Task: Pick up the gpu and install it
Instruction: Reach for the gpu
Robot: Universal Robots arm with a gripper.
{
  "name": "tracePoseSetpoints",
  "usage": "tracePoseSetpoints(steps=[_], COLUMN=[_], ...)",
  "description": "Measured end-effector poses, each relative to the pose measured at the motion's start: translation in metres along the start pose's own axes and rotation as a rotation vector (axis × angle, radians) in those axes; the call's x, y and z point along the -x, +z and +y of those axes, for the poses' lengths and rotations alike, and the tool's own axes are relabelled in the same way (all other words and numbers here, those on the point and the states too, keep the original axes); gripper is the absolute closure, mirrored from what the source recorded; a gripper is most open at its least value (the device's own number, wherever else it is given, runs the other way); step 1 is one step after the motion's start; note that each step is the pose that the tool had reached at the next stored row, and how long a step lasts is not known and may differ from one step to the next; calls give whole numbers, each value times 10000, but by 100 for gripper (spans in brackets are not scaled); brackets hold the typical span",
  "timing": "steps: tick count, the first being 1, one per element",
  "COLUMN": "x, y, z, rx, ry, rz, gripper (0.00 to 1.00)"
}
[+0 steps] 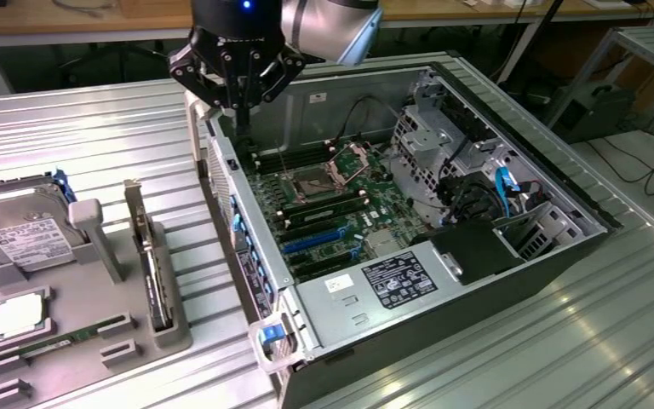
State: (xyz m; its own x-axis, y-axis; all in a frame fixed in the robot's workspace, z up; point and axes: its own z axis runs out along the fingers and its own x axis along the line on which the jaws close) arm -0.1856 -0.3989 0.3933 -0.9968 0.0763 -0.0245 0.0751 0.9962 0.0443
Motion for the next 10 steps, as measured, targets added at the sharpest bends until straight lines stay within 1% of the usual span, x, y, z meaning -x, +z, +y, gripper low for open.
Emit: tracePoseSetpoints(steps=[10], x=[-112], y=[-3], z=[-9], rx=[0], ry=[-1], rz=[0], gripper=[89])
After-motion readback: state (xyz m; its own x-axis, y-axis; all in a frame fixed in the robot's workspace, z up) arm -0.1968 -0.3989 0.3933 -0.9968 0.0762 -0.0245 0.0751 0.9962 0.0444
